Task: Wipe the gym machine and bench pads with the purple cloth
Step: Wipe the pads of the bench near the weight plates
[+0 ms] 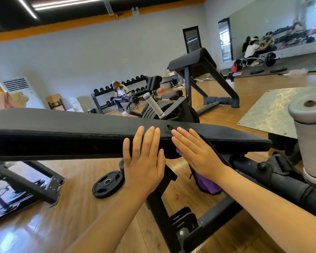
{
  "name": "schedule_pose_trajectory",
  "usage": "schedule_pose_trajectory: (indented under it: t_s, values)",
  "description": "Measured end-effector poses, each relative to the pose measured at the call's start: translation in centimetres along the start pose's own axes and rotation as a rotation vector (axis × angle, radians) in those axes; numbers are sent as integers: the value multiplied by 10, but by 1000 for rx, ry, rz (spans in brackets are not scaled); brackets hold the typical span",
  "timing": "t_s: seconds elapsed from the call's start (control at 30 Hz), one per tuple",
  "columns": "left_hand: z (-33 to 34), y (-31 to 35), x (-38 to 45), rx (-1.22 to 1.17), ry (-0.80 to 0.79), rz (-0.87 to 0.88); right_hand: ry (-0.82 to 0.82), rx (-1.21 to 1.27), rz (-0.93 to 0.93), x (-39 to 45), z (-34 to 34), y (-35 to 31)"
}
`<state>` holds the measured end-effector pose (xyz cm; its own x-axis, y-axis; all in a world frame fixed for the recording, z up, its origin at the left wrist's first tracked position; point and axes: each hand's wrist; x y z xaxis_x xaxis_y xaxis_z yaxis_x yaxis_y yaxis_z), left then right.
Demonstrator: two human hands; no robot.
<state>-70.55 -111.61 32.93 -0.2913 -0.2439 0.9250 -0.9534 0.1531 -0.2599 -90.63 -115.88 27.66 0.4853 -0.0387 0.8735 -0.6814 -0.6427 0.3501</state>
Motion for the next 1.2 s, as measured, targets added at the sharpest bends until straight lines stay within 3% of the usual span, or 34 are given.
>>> schedule_pose_trajectory:
  t_s: [0.33,0.8,1.2]
  values:
    - [-40,-13,2,-9,-201,124,-207,106,134,-1,-38,-16]
    - [-76,-73,-25,-241,-210,164,-374,73,114,58,-85,-50]
    - [-147,-113,34,-370,-567,167,-738,192,46,158,-152,-75]
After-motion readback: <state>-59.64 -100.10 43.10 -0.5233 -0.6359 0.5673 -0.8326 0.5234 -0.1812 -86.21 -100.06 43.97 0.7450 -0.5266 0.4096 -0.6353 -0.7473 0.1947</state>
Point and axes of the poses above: each hand's wrist, its own x-axis towards the middle knuckle, its own z-axis out of the palm, y = z × x, and after that the axes turned 7 degrees about -z, right-handed
